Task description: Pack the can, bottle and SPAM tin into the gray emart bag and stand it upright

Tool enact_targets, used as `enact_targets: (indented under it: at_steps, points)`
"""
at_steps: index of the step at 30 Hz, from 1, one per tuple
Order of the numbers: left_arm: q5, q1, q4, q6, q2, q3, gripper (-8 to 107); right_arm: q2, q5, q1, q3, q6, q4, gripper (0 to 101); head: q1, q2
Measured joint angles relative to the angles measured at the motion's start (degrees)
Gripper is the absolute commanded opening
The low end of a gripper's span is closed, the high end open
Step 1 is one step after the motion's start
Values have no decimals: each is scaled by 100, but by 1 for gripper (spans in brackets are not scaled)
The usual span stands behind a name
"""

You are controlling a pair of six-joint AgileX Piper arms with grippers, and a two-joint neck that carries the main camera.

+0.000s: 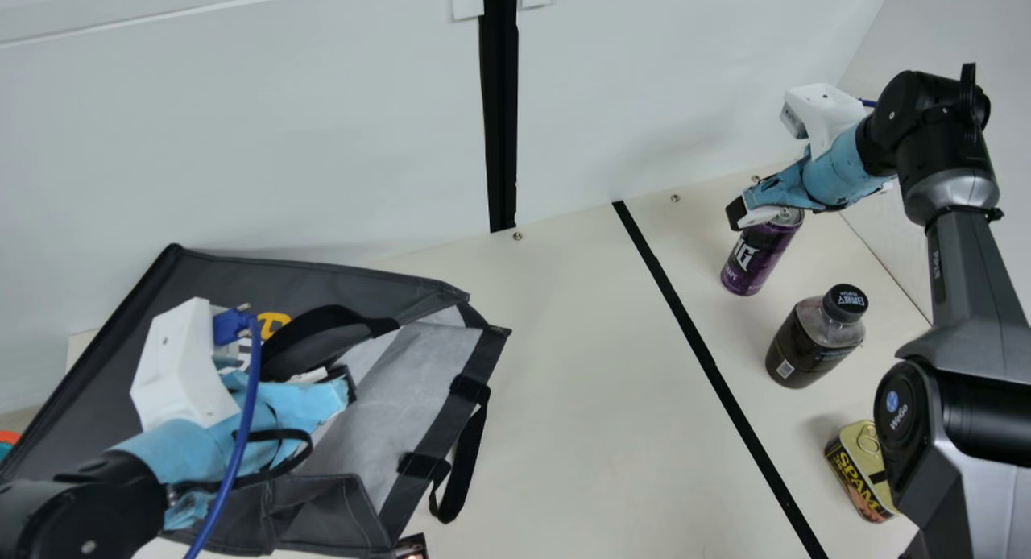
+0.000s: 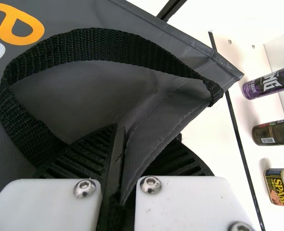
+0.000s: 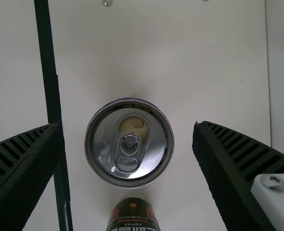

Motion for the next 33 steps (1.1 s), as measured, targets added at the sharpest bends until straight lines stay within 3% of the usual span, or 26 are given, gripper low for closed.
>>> enact_targets:
  at_steps: [7,21,33]
  points:
    - [0,0,0,0,0,0,-8,173,0,-13,-35,13,24,95,0,-9]
    - [0,0,0,0,0,0,-8,364,1,-29,-130,-158,173,2,0,0]
    - [0,0,0,0,0,0,-8,113,14,-33,-206,-414,226,0,0,0]
